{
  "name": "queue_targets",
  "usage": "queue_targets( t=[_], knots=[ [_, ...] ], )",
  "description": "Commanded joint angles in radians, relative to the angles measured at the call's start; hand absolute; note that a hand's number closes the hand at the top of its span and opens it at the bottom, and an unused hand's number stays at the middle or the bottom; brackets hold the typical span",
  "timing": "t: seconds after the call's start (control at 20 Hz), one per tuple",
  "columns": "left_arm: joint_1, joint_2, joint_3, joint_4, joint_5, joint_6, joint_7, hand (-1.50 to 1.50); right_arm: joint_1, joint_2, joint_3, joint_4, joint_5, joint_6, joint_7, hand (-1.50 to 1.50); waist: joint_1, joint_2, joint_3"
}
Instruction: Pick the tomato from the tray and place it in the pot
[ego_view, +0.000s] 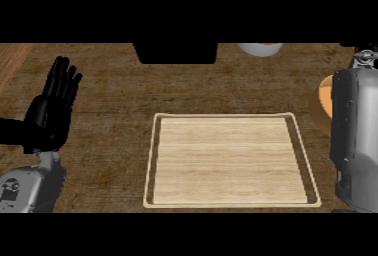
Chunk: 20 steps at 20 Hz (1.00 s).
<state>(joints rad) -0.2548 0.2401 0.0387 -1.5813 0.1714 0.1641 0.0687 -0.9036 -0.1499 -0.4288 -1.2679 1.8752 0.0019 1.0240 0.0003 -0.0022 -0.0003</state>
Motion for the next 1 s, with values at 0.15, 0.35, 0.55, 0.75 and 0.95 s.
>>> queue_targets(
  t=[0.15, 0.35, 0.55, 0.75, 0.95],
  knots=[
    [0.000, -0.001, 0.032, 0.036, 0.004, -0.020, -0.019, 0.00, 0.185, -0.081, -0.037, -0.144, -0.152, -0.009, -0.111, 1.50, -0.009, 0.000, 0.000],
    [-0.015, 0.013, 0.039, -0.012, 0.011, -0.035, 0.028, 0.00, 0.255, -0.104, -0.046, -0.079, -0.190, -0.094, -0.107, 1.50, 0.001, 0.002, 0.001],
    [-0.019, 0.004, 0.046, -0.015, -0.001, -0.023, 0.033, 0.00, 0.292, -0.106, -0.077, -0.054, -0.244, -0.100, -0.084, 1.50, 0.000, 0.001, 0.001],
    [-0.022, -0.043, 0.023, 0.085, -0.024, -0.031, -0.084, 0.00, 0.244, -0.144, -0.198, 0.054, -0.415, -0.119, -0.146, 1.50, -0.005, 0.006, 0.001],
    [-0.050, -0.064, -0.005, 0.036, -0.052, 0.014, -0.016, 0.00, 0.279, -0.136, -0.244, 0.093, -0.558, -0.169, -0.227, -1.50, -0.003, 0.003, 0.001]
  ],
)
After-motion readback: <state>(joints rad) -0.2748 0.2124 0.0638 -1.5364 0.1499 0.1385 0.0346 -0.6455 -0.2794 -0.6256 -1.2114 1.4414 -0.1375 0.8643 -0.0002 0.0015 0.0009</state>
